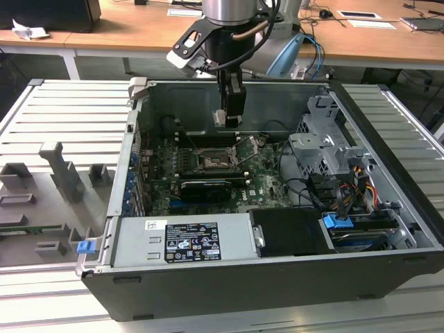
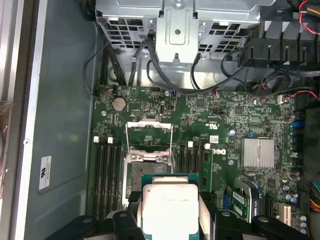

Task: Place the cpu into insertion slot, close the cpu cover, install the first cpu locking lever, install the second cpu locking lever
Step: 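Place the cpu into insertion slot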

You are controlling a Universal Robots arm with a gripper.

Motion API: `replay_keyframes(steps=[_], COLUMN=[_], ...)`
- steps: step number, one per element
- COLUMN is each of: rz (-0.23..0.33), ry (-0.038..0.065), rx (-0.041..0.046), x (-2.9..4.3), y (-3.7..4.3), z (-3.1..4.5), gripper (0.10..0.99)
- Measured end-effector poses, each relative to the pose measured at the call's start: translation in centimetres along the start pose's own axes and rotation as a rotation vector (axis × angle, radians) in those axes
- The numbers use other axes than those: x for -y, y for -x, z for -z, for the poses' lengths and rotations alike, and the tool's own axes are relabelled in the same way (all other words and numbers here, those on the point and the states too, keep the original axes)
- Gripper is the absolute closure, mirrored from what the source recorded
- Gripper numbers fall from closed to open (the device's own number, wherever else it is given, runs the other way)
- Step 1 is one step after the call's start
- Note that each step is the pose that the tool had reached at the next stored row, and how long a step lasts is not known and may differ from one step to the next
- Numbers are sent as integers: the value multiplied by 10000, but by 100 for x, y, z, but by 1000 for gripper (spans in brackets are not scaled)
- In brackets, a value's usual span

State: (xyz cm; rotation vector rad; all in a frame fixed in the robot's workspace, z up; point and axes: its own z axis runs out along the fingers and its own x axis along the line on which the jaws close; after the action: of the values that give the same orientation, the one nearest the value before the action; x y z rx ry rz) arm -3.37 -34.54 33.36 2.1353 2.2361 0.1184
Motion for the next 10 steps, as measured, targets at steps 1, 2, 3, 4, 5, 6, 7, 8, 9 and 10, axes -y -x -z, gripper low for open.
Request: replay_keyframes(steps=[1, 2, 3, 4, 5, 6, 7, 8, 9, 10], rz=[0, 0, 0, -1, 0, 0, 0, 0, 0, 0], ry=[-1, 0, 0, 0, 0, 0, -1, 0, 0, 0], rx=[1, 0, -1, -1, -1, 0, 0, 0, -1, -1], x=[0, 0, 1, 1, 1, 1, 2, 2, 2, 2], y=[0, 0, 0, 0, 0, 0, 0, 0, 0, 1], z=[-2, -3, -7, -10, -13, -14, -16, -19, -20, -22], gripper=[549, 549, 549, 549, 549, 549, 549, 549, 549, 549])
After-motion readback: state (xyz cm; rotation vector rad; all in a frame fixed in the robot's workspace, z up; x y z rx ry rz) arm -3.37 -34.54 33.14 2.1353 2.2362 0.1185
